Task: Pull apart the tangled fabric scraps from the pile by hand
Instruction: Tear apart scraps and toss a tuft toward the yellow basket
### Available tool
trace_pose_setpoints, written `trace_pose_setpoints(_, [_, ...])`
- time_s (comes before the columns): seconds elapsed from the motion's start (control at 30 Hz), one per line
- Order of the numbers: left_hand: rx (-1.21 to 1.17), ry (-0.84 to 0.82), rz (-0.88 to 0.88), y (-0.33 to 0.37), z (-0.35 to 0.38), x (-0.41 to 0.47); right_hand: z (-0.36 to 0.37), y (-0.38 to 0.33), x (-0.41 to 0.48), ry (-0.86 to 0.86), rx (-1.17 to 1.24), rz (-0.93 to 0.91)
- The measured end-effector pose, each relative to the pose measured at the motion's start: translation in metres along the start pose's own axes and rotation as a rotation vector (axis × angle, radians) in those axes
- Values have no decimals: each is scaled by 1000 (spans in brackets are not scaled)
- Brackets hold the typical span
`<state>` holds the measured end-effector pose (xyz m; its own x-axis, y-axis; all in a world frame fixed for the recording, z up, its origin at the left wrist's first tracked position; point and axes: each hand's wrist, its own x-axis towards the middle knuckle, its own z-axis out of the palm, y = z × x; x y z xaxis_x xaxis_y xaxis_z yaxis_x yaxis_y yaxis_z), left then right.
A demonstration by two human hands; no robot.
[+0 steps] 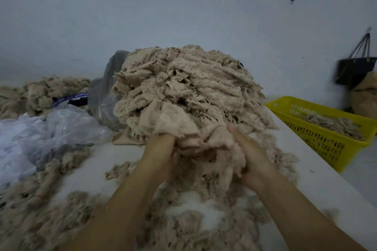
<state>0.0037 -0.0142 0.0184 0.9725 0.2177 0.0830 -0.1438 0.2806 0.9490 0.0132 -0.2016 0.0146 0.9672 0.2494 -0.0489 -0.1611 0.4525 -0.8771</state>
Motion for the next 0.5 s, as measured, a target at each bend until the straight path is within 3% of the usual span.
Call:
trace_pose_setpoints(0.07, [257,-99,128,-6,8,-7,1,2,1,-71,38,-46])
trace_pose_setpoints(0.17, [425,-247,237,-11,17,-11,10,12,0,-165,-250,-92])
trace_pose_setpoints(0.3, [549,-354,243,-19,14,-7,13,21,3,-50,-436,-132])
trace_pose_setpoints(0.4, [492,-400,144,-20,3,-5,1,1,3,7,-154,-132])
trace_pose_setpoints(0.5, [381,-234,120,-21,0,1,-27,-35,-1,143,518,-387])
